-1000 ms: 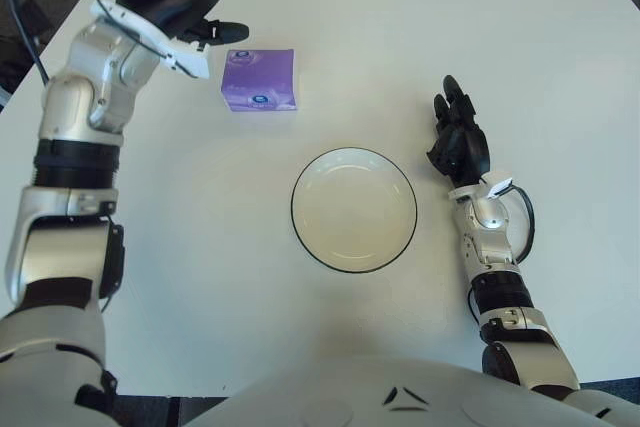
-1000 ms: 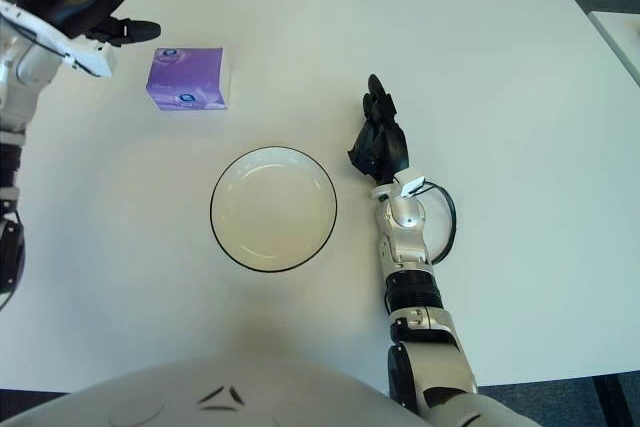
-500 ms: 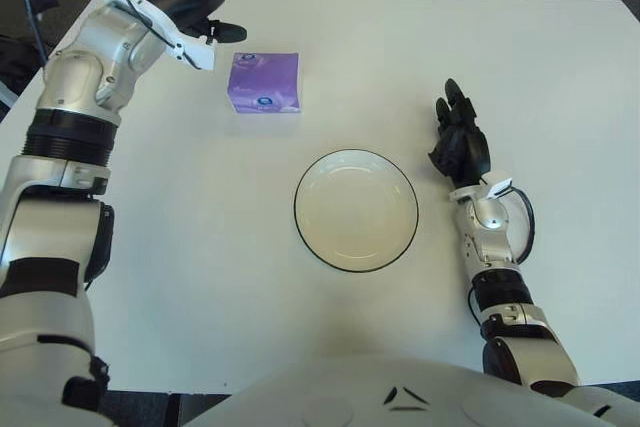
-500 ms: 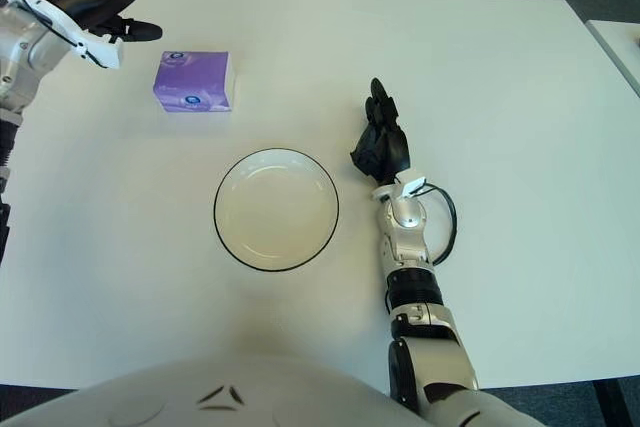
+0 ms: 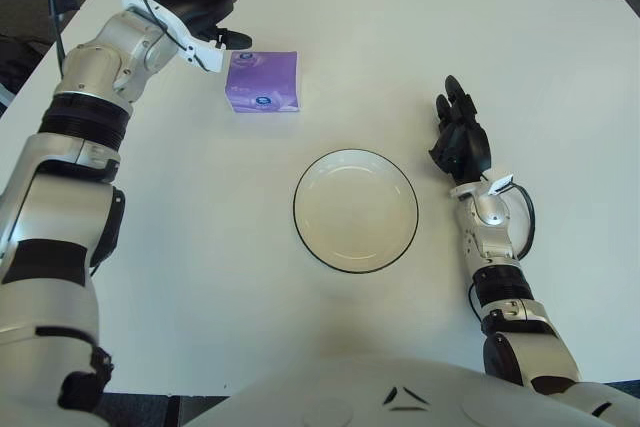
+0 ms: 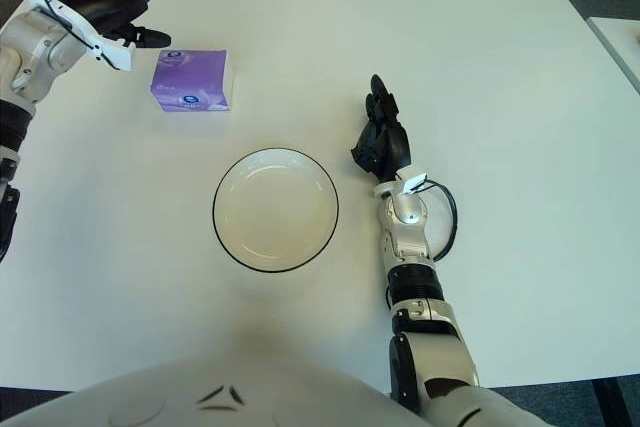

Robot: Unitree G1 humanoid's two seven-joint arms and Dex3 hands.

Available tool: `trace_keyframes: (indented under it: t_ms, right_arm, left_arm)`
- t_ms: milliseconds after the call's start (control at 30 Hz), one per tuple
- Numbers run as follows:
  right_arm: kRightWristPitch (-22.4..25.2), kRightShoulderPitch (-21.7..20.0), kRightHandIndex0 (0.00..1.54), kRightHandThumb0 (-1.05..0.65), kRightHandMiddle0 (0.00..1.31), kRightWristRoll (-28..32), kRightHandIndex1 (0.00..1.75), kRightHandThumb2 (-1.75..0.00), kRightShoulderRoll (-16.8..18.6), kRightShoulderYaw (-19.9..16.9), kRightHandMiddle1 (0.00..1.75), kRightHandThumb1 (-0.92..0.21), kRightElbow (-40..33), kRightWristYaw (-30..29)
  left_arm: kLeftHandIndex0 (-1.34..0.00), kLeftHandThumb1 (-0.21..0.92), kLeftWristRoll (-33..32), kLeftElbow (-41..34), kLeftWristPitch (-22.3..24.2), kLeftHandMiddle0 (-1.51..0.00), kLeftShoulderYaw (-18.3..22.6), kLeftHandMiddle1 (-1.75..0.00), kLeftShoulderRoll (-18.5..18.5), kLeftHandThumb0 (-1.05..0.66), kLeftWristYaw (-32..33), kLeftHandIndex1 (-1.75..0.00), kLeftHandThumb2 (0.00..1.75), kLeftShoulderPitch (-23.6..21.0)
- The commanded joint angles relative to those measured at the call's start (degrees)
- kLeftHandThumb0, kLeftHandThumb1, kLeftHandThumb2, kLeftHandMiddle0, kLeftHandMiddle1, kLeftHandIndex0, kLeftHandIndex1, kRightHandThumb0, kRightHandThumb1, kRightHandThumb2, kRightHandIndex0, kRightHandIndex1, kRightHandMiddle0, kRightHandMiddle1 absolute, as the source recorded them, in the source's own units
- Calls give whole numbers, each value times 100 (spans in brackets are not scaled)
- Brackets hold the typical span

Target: Put the tissue paper into the plate.

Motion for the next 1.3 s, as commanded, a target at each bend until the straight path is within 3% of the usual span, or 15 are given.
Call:
trace_keyframes:
  t_ms: [0,300,633,1267]
  right_arm:
    - [191,688,1,-84,0,-39,0,-104,62,-34,12,-92,850,17]
    - [183,650,1,-84,0,-19,0,-104,73,-60,11,-92,894,58]
    - [151,602,1,-84,0,-55,0,-103,83,-85,12,-92,995,40]
    - [147,621,0,-85,0,-105,0,-103,94,-78,12,-92,962,-44]
  left_arm:
    - [0,92,-65,256,-245,0,-221,0,-17,-105,72,-4,75,-198]
    - [0,92,-281,445,-717,0,-591,0,-250,-105,-274,-6,76,-80]
    - [0,92,114,1058,-648,0,-1150,0,-493,-105,266,-5,76,-256]
    - [0,92,68,1817,-273,0,-1562,0,-853,-105,239,-8,76,-419]
